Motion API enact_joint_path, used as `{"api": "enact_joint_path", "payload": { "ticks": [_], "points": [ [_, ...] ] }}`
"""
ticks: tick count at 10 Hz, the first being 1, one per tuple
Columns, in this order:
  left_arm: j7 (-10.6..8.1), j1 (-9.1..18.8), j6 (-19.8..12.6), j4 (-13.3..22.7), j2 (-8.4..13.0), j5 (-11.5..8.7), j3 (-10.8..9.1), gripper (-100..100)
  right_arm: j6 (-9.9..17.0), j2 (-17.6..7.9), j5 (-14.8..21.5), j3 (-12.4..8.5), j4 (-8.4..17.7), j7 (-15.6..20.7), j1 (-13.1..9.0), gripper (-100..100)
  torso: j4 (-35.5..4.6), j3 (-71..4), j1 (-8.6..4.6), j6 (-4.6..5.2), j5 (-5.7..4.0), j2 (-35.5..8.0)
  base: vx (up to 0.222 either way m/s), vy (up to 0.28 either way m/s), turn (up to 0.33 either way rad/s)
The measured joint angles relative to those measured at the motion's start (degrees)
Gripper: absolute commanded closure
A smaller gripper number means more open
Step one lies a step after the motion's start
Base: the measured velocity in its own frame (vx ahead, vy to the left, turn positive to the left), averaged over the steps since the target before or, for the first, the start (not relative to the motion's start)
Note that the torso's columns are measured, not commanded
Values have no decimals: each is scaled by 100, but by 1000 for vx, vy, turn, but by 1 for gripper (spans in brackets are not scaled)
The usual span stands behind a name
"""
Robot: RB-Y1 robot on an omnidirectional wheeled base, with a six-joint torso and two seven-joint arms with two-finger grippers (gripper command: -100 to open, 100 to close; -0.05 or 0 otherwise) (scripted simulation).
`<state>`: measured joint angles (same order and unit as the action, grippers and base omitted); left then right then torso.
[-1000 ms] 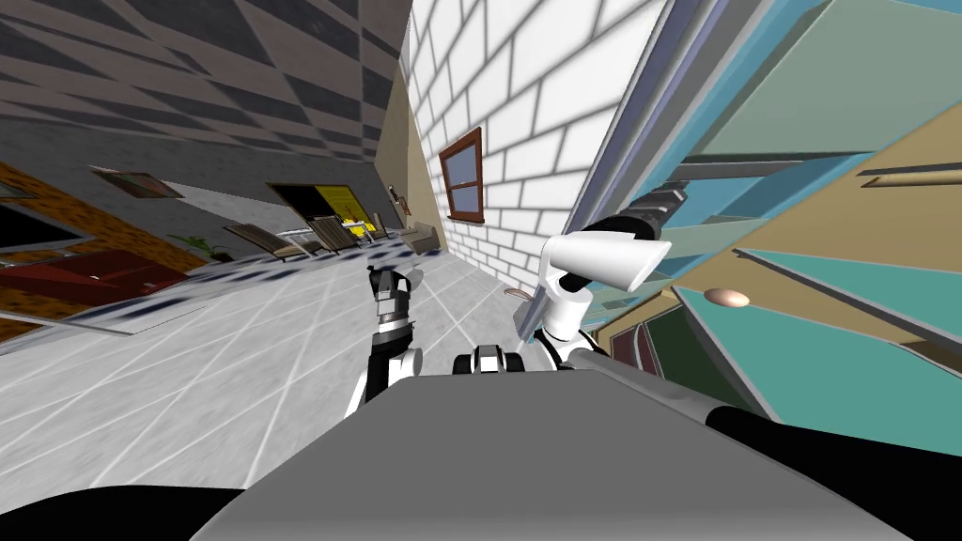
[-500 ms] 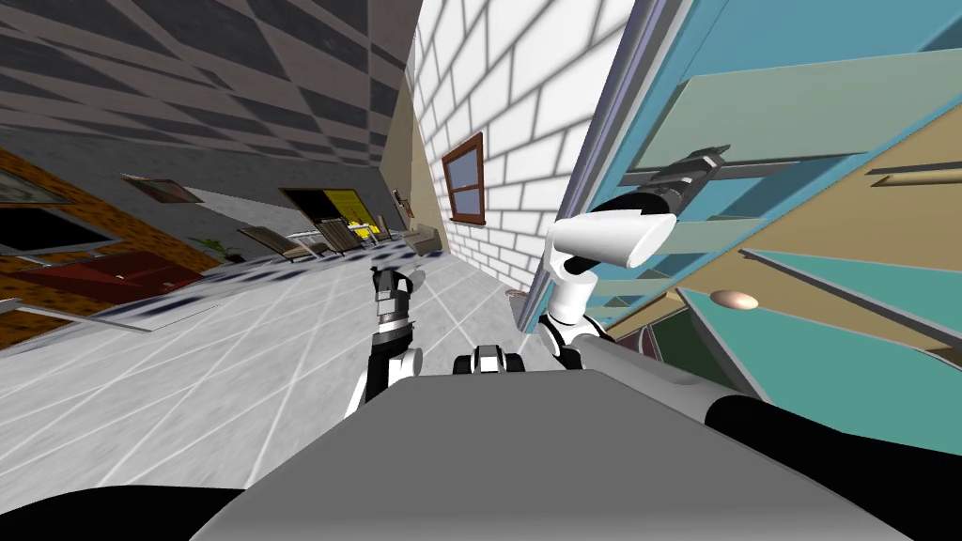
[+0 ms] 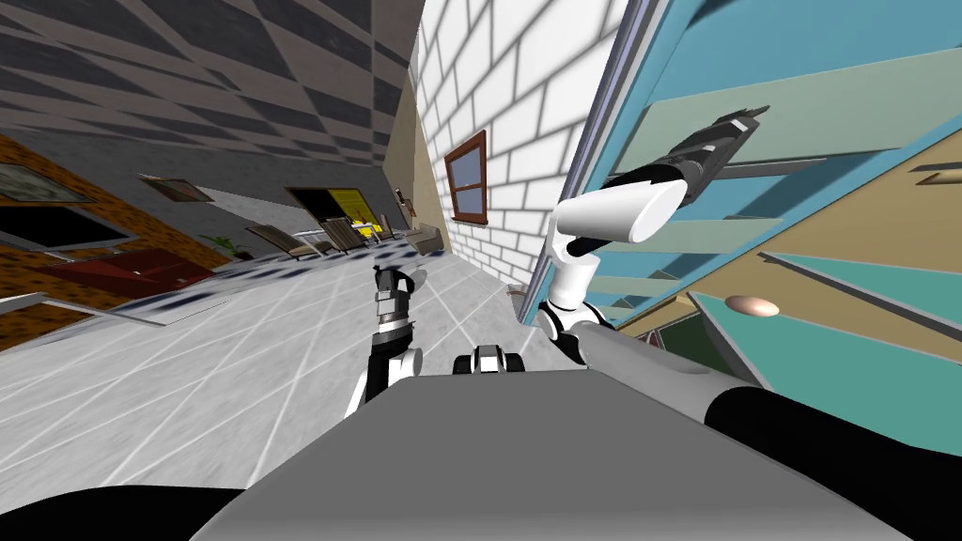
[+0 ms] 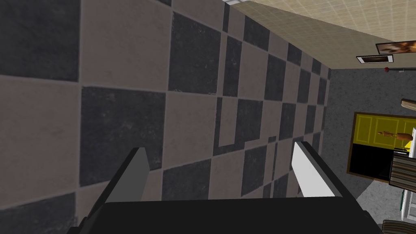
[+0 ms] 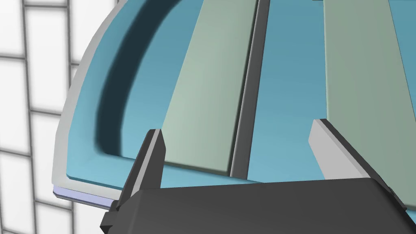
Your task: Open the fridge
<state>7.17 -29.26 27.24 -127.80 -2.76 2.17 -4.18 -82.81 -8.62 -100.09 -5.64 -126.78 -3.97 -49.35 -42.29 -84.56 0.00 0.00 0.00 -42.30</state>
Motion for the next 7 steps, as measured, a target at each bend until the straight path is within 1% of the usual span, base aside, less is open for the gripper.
{"api": "enact_joint_path", "payload": {
  "ticks": [1, 3, 5, 6, 7],
  "points": [
    [0, 0, 0, 0, 0, 0, 0, 0, 24, -24, -5, -61, 84, 26, -123, -100, 0, 0, 0, 1, 0, 1, 16, 5, 30],
    [0, 0, 0, 0, 0, 0, 0, 0, 91, -81, 10, -262, 402, 100, -486, -100, 2, -3, 1, 0, 1, 5, 23, 2, 37],
    [0, 0, 0, 0, 0, 0, 0, 0, 120, -86, 67, -363, 595, 186, -812, -100, 0, -1, 1, 0, 0, 1, 24, 2, 46],
    [0, 0, 0, 0, 0, 0, 0, 0, 162, -101, 94, -471, 804, 194, -979, -100, 2, -3, 0, 0, 0, 4, 22, 0, 18],
    [0, 0, 0, 0, 0, 0, 0, 0, 188, -114, 92, -534, 877, 228, -1118, -100, 0, 0, -1, 2, 0, 1, 18, 0, 30]
  ]
}}
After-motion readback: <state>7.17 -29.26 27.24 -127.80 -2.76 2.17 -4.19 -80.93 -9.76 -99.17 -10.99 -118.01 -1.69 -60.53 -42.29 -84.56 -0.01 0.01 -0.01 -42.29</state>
